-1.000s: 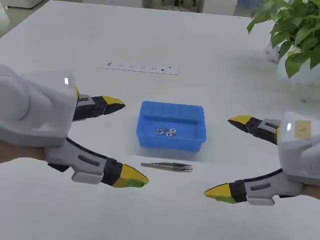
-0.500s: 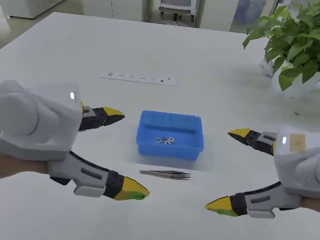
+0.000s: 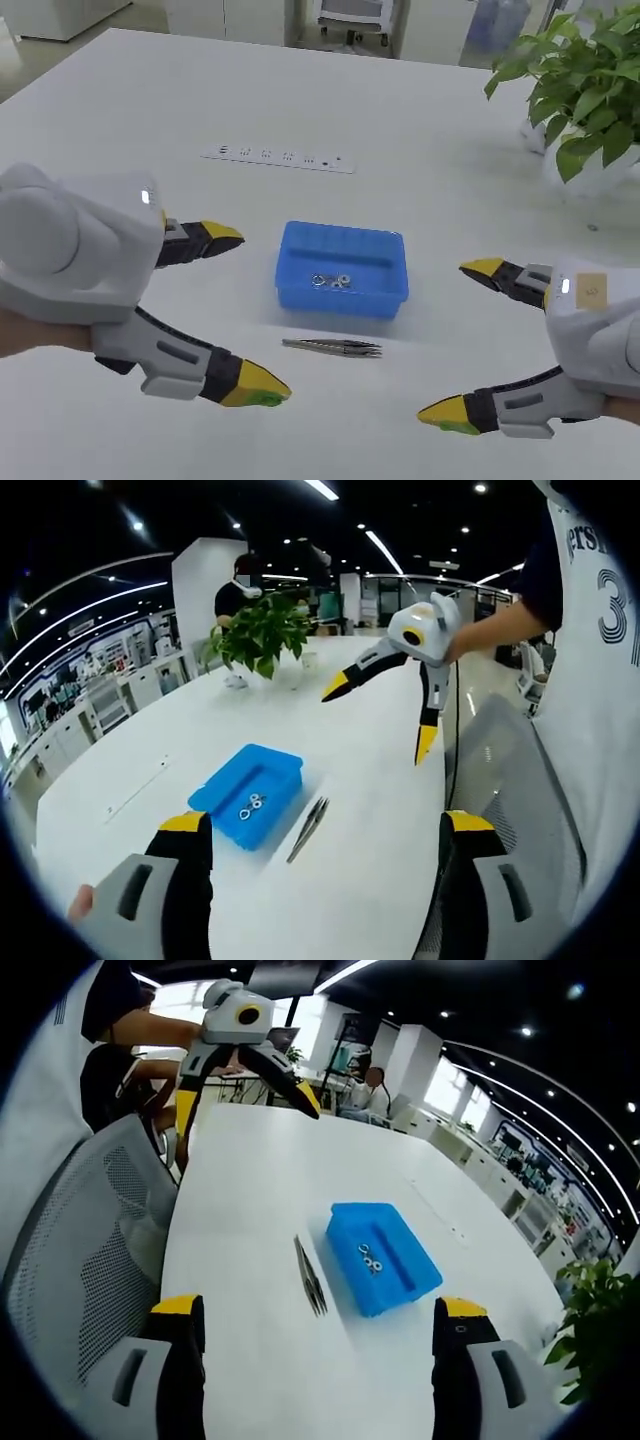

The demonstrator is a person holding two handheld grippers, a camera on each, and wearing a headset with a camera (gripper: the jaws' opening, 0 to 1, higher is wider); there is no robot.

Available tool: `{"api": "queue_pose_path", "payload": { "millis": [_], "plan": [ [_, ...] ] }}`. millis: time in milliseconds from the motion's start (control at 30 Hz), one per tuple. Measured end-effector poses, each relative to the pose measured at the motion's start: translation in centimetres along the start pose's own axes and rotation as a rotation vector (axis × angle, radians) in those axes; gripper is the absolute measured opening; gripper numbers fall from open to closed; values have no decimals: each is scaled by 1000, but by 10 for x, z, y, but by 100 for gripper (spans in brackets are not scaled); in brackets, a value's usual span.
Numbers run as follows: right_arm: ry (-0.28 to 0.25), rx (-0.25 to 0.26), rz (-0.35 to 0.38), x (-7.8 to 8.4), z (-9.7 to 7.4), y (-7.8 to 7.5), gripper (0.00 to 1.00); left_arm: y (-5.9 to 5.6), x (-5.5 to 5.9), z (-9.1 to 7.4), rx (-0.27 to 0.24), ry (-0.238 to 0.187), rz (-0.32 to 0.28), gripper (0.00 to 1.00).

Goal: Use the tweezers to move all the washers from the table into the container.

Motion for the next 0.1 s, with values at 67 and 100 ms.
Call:
{"api": "queue_pose_path", "payload": {
  "millis": [67, 100],
  "plan": [
    [6, 2, -4, 1, 0, 0, 95, 0, 1, 0, -5, 4, 7, 99],
    [9, 3, -9, 2, 0, 1, 95, 0, 2, 0, -7, 8, 7, 99]
  ]
}}
Point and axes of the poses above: the centre of the closed fingertips' face, and the gripper's own axes: z roughly forward along the fingers, y roughly to its left, x roughly out of its underside, the point moved 1 cm from there along -z, roughly backward along the fingers, and after that the axes turned 8 degrees about -x, right-handed, at the moved point
